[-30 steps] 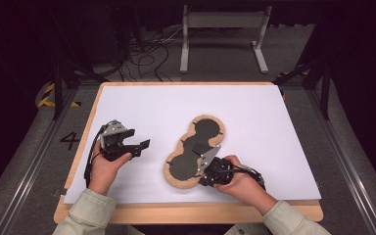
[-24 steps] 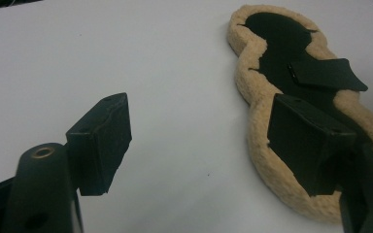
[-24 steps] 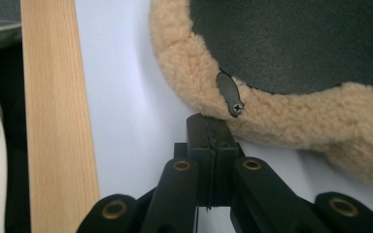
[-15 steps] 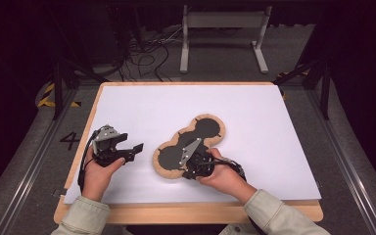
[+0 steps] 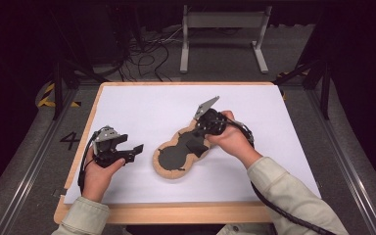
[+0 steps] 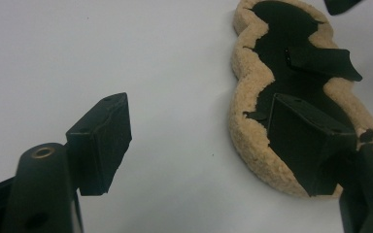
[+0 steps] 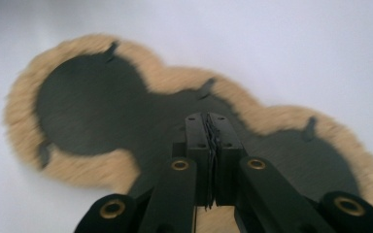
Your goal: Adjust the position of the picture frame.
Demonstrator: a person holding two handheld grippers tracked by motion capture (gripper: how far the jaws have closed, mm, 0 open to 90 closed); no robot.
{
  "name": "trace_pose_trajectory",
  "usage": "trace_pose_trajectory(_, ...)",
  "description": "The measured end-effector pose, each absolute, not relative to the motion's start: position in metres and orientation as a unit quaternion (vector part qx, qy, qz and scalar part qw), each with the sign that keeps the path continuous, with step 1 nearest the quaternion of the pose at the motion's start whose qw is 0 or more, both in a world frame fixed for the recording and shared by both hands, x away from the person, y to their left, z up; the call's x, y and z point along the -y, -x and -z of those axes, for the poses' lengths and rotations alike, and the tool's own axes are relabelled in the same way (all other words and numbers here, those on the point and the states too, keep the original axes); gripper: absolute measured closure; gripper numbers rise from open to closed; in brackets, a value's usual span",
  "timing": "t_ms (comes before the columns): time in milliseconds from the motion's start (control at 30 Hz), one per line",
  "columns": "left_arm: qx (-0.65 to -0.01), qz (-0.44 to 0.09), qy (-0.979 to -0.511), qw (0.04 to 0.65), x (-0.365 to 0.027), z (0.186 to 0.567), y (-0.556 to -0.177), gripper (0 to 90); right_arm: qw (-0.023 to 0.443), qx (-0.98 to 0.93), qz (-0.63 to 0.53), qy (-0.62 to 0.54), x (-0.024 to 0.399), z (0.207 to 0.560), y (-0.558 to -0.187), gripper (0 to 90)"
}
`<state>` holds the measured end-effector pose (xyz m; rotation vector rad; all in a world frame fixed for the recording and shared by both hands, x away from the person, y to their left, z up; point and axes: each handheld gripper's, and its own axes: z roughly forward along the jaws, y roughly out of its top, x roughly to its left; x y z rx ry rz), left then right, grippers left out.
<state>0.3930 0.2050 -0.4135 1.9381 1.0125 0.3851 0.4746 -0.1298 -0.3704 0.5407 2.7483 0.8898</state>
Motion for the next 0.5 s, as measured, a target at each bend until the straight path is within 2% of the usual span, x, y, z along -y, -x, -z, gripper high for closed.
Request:
trace_pose_trajectory(267,-0.405,-0.152,-0.784,0.445,-0.202,0.415,-0.394,24.7,0.134,-0.925,-0.276,-0.223,0.119,0.384,-0.532,90.0)
trace_pose_trajectory(500,-0.401,-0.150,-0.789,0.441,-0.200,0.417,-0.397,24.6,0.149,-0.916,-0.262,-0.263,0.114,0.398,-0.563,90.0)
